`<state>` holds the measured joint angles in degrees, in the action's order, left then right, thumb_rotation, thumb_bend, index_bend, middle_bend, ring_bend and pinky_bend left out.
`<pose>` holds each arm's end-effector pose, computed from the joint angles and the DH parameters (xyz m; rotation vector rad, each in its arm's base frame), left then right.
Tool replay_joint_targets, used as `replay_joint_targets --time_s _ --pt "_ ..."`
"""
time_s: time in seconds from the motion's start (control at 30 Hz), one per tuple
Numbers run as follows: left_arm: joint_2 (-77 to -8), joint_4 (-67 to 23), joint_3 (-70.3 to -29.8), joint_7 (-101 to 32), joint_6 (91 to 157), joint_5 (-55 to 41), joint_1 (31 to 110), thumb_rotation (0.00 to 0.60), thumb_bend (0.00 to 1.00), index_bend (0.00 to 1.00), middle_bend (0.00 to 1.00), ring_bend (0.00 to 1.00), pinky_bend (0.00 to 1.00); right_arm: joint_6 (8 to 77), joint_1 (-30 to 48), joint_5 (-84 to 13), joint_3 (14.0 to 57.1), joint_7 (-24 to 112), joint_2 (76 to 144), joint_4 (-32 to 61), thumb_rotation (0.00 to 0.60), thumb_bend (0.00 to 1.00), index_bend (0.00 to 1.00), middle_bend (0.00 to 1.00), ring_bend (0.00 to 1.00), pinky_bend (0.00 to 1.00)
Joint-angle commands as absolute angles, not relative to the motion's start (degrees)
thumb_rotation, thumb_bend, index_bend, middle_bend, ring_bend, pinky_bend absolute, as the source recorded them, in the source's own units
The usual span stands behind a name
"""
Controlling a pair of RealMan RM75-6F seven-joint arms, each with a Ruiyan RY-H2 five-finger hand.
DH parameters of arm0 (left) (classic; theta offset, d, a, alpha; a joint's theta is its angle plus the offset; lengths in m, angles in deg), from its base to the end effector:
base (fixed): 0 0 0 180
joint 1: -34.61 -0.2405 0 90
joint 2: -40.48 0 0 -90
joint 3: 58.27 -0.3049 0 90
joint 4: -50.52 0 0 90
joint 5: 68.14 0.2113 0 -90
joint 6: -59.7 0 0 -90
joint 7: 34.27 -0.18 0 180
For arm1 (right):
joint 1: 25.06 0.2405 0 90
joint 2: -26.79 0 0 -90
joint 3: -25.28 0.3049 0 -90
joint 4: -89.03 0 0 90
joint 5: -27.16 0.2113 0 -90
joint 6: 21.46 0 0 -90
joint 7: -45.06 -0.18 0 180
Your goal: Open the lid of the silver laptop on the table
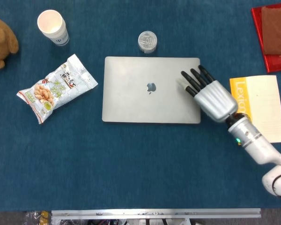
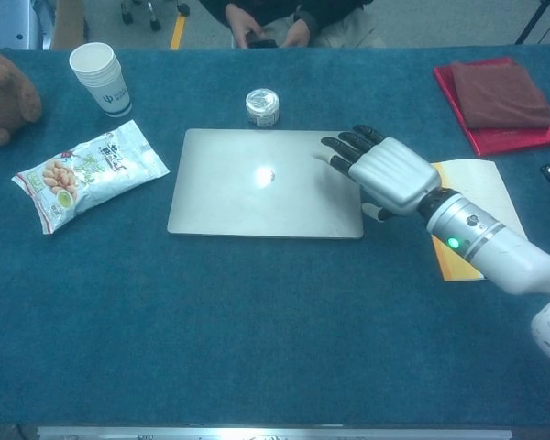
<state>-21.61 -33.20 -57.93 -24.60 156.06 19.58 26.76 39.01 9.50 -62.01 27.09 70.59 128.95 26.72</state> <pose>-0.4033 0.1260 0.2299 -1.2256 -0.8780 -0.8401 -0.2208 -0.3523 -0.1072 2.0843 -0.4090 0.7747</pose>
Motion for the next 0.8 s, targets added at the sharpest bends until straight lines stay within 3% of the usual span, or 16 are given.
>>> replay_joint_targets --time_s 0.03,0.47,0.8 --pt "-21.55 -33.04 -57.92 -24.20 156.14 19.48 26.64 0.600 0.11 0.02 0.00 0.00 0.02 38.79 9.96 -61.69 27.61 71.27 129.61 26.99 0.600 0.27 0.00 0.00 0.00 0.06" --pt "-21.53 -32.31 -57.78 -23.03 156.39 19.34 26.38 0.600 0.11 0.02 0.00 0.00 0.02 38.24 10.95 -59.81 29.13 72.88 131.11 26.80 0.600 0.27 0.00 0.00 0.00 0.06" --pt "-21.21 -32.92 -57.81 -23.47 156.44 20.15 26.70 0.600 0.11 0.02 0.00 0.00 0.02 39.13 9.44 -59.20 28.18 74.52 124.14 16.87 0.600 0.27 0.00 0.00 0.00 0.06"
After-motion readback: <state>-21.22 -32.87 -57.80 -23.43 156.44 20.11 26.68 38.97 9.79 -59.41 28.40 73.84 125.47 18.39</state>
